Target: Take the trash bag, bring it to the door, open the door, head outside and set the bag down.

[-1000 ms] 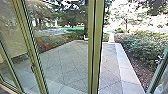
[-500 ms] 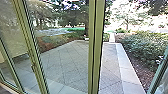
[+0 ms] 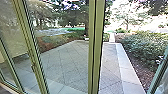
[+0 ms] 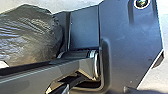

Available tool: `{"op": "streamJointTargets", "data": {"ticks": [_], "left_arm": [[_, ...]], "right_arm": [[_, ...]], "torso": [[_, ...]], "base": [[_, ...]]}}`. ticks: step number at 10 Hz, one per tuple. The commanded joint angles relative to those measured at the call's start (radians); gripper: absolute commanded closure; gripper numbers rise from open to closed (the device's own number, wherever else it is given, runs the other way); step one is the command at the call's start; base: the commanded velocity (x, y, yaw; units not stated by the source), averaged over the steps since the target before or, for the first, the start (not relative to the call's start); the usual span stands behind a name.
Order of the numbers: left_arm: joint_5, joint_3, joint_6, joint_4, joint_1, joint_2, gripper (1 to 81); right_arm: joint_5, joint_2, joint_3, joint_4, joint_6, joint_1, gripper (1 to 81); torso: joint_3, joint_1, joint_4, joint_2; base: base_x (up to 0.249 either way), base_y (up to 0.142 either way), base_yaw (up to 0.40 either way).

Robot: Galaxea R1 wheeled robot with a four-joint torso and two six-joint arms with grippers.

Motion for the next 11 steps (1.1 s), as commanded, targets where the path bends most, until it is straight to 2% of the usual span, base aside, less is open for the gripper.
{"op": "streamJointTargets", "data": {"ticks": [1, 11], "left_arm": [[0.067, 0.001, 0.006, 0.011, -0.053, -0.007, 81.1], [0.068, 0.001, 0.005, 0.010, -0.054, -0.006, 81.1]], "right_arm": [[-0.058, 0.012, 0.009, -0.008, -0.005, 0.049, 1.0], [-0.056, 0.018, 0.004, -0.008, -0.005, 0.049, 1.0]], "torso": [[0.000, 0.000, 0.000, 0.000], [0.000, 0.000, 0.000, 0.000]], "base": [[0.000, 0.000, 0.000], [0.000, 0.000, -0.139]]}}
